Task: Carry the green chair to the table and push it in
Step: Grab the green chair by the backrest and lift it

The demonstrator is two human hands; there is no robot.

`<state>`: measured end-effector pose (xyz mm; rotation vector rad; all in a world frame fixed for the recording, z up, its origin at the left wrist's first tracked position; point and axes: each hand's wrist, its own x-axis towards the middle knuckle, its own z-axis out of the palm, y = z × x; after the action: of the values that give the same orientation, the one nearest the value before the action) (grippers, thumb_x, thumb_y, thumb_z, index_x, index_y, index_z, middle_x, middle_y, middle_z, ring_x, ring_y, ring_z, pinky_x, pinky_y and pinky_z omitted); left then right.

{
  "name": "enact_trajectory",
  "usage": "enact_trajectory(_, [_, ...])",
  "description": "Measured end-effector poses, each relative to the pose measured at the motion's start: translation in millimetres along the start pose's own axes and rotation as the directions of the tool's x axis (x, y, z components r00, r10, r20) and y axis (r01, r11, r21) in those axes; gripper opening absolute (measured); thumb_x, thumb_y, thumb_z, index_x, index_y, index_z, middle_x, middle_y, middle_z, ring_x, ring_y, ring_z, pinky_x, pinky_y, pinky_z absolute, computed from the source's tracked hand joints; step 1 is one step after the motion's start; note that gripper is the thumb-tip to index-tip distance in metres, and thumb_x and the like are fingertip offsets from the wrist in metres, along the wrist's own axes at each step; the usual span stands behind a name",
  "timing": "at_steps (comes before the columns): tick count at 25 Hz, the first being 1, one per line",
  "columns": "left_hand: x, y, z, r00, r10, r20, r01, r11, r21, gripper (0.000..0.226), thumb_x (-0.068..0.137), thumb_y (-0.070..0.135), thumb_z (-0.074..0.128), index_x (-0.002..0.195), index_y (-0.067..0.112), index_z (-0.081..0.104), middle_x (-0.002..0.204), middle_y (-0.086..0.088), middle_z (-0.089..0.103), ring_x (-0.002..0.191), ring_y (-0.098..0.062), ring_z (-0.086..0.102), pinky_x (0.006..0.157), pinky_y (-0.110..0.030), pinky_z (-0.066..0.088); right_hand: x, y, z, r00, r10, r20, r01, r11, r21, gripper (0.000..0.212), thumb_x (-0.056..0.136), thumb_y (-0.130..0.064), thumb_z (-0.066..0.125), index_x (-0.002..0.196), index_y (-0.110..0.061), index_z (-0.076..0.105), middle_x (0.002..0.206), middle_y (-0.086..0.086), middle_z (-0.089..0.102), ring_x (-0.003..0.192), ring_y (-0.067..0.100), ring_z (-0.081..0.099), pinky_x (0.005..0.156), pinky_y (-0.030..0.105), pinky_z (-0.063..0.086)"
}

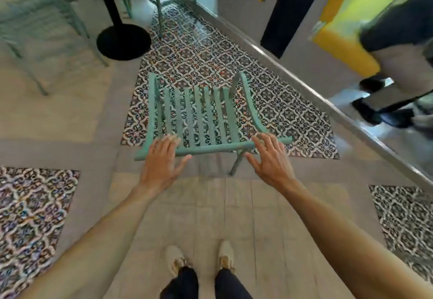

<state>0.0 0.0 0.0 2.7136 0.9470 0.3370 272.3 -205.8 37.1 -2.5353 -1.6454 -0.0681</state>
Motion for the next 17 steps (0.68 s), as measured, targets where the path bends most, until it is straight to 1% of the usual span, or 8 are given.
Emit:
enact_trajectory(3, [11.3,-22.3,36.6,0.995,-0.044,-0.095,0.054,0.993,0.109,0.064,0.103,0.061,0.041,0.131,0.007,0.06,0.13,-0.012,0.06,0.121,-0.034,0.053,0.107,-0.055,0.039,23.8,18.3,43.9,0.998,-0.05,-0.034,0.048,0.997,-0.054,0.064,0.106,-0.059,0.039,0.14,-0.009,0.059,0.137,0.014,0.057,0.126,0.035,0.052,0.108,0.05,0.043])
enact_trajectory(5, [7.9,-27.8,58.2,0.978,-0.071,-0.197,0.104,0.981,0.164,0.059,0.104,0.062,0.036,0.121,0.01,0.057,0.119,-0.008,0.055,0.107,-0.032,0.049,0.094,-0.051,0.035,31.5,25.0,75.1,0.991,-0.092,-0.096,0.086,0.994,-0.069,0.06,0.107,-0.057,0.039,0.131,-0.007,0.062,0.127,0.015,0.059,0.114,0.036,0.056,0.103,0.048,0.042])
enact_trajectory(7, [0.0,-21.8,73.8,0.951,-0.079,-0.299,0.133,0.978,0.163,0.052,0.103,0.06,0.041,0.114,0.01,0.052,0.113,-0.006,0.046,0.099,-0.031,0.044,0.085,-0.048,0.03,28.5,33.2,95.5,0.975,-0.125,-0.183,0.116,0.992,-0.057,0.054,0.108,-0.056,0.042,0.12,-0.008,0.063,0.117,0.014,0.058,0.102,0.035,0.055,0.098,0.046,0.041])
enact_trajectory(9, [-5.5,-20.8,80.4,0.93,-0.11,-0.35,0.165,0.977,0.132,0.052,0.102,0.058,0.045,0.113,0.008,0.052,0.113,-0.008,0.046,0.098,-0.031,0.043,0.087,-0.048,0.03,25.7,39.8,102.6,0.954,-0.135,-0.268,0.129,0.991,-0.041,0.051,0.107,-0.056,0.044,0.114,-0.008,0.06,0.111,0.013,0.058,0.097,0.033,0.053,0.094,0.045,0.041])
enact_trajectory(12, [-3.8,-16.5,80.0,0.929,-0.163,-0.333,0.209,0.972,0.107,0.057,0.102,0.06,0.043,0.112,0.005,0.052,0.109,-0.014,0.052,0.096,-0.032,0.044,0.092,-0.05,0.03,31.0,39.3,107.9,0.946,-0.12,-0.302,0.127,0.992,0.006,0.051,0.108,-0.059,0.038,0.107,-0.01,0.055,0.103,0.011,0.057,0.09,0.03,0.05,0.088,0.044,0.04])
enact_trajectory(15, [-3.6,-13.8,81.7,0.913,-0.16,-0.375,0.216,0.97,0.114,0.058,0.1,0.06,0.045,0.11,0.004,0.053,0.106,-0.016,0.054,0.094,-0.031,0.043,0.091,-0.048,0.03,31.2,38.9,115.6,0.915,-0.12,-0.385,0.139,0.99,0.022,0.049,0.106,-0.058,0.041,0.102,-0.011,0.051,0.099,0.011,0.055,0.09,0.026,0.041,0.086,0.043,0.037])
enact_trajectory(17, [-1.7,-13.8,82.4,0.907,-0.15,-0.394,0.214,0.969,0.125,0.058,0.1,0.062,0.044,0.11,0.005,0.053,0.106,-0.016,0.055,0.093,-0.03,0.042,0.09,-0.046,0.029,33.5,41.7,120.1,0.901,-0.127,-0.415,0.142,0.99,0.006,0.05,0.107,-0.059,0.037,0.101,-0.011,0.05,0.099,0.011,0.055,0.089,0.026,0.041,0.085,0.043,0.036])
